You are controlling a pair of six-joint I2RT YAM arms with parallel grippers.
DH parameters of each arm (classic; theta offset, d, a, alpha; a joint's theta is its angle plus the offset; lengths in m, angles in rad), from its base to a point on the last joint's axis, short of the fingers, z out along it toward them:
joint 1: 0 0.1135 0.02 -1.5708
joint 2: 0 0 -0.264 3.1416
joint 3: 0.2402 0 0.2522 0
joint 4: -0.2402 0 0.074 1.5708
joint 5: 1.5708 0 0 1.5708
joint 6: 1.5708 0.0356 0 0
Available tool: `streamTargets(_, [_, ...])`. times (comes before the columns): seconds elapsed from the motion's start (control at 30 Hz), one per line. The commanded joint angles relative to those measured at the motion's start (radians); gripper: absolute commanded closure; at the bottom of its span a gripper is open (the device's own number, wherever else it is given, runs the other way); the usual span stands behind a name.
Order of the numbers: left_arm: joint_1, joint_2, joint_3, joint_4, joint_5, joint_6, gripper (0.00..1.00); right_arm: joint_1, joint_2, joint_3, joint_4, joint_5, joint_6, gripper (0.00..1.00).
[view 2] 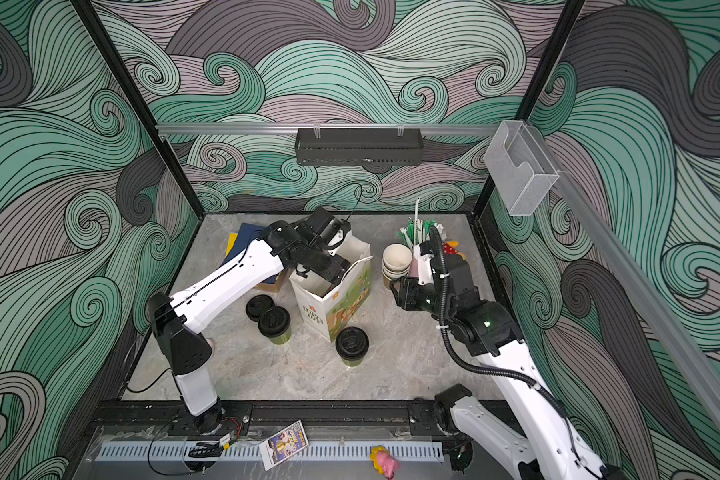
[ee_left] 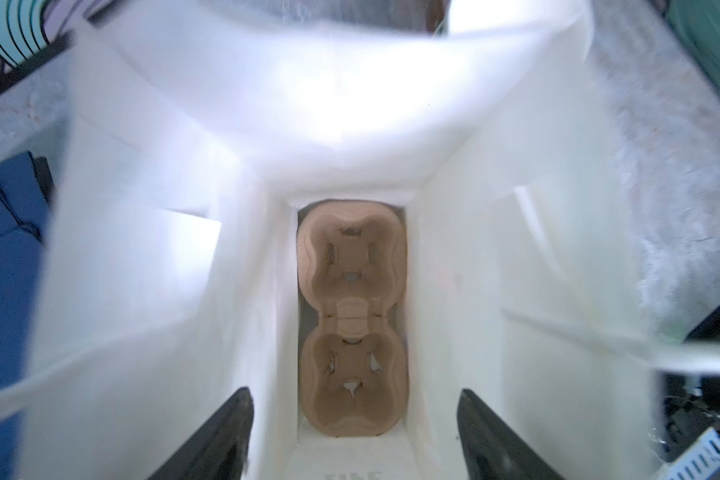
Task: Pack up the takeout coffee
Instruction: 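Open the left gripper and lift it out of the bag while right releases the handle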
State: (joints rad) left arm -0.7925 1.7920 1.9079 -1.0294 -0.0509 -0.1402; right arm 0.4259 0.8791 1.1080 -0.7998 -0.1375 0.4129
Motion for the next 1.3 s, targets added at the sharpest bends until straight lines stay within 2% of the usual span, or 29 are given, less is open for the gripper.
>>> streamTargets(0.0, [-0.005, -0.077, 0.010, 0.059, 0.047, 0.022, 0.17, -0.006, -0.005, 0.010, -0.017, 0.010, 0.009, 0.47])
streamTargets(0.23, [-0.005, -0.177, 0.113, 0.053, 0.027, 0.012, 0.16, -0.006, 0.017, 0.054, -0.048, 0.015, -0.006, 0.47])
streamTargets(0.33, [0.004, -0.249, 0.143, 0.050, -0.074, -0.025, 0.16, -0.004, 0.015, 0.085, -0.083, -0.001, -0.009, 0.46])
streamTargets(0.4, [0.051, -0.299, 0.129, 0.025, -0.146, -0.073, 0.14, -0.002, 0.013, 0.104, -0.104, -0.024, 0.001, 0.45])
streamTargets(0.43, [0.089, -0.321, 0.112, 0.016, -0.138, -0.100, 0.14, 0.003, 0.014, 0.111, -0.112, -0.042, 0.011, 0.45])
streamTargets(0.5, [0.185, -0.370, 0.024, 0.031, -0.051, -0.144, 0.13, 0.035, 0.024, 0.127, -0.118, -0.067, 0.041, 0.44])
streamTargets(0.57, [0.247, -0.432, -0.078, 0.070, 0.042, -0.152, 0.11, 0.132, 0.043, 0.150, -0.114, -0.032, 0.078, 0.44])
streamTargets(0.7, [0.332, -0.474, -0.212, 0.136, 0.232, -0.169, 0.09, 0.409, 0.108, 0.228, -0.098, 0.212, 0.126, 0.40])
streamTargets(0.8, [0.388, -0.504, -0.293, 0.217, 0.326, -0.186, 0.07, 0.517, 0.174, 0.261, -0.046, 0.313, 0.151, 0.39])
streamTargets(0.93, [0.445, -0.494, -0.356, 0.295, 0.461, -0.204, 0.03, 0.551, 0.251, 0.265, 0.046, 0.362, 0.185, 0.39])
streamTargets(1.17, [0.468, -0.452, -0.374, 0.373, 0.504, -0.211, 0.02, 0.557, 0.383, 0.338, 0.090, 0.480, 0.235, 0.41])
streamTargets(1.27, [0.472, -0.445, -0.378, 0.389, 0.499, -0.208, 0.03, 0.557, 0.412, 0.352, 0.079, 0.546, 0.264, 0.45])
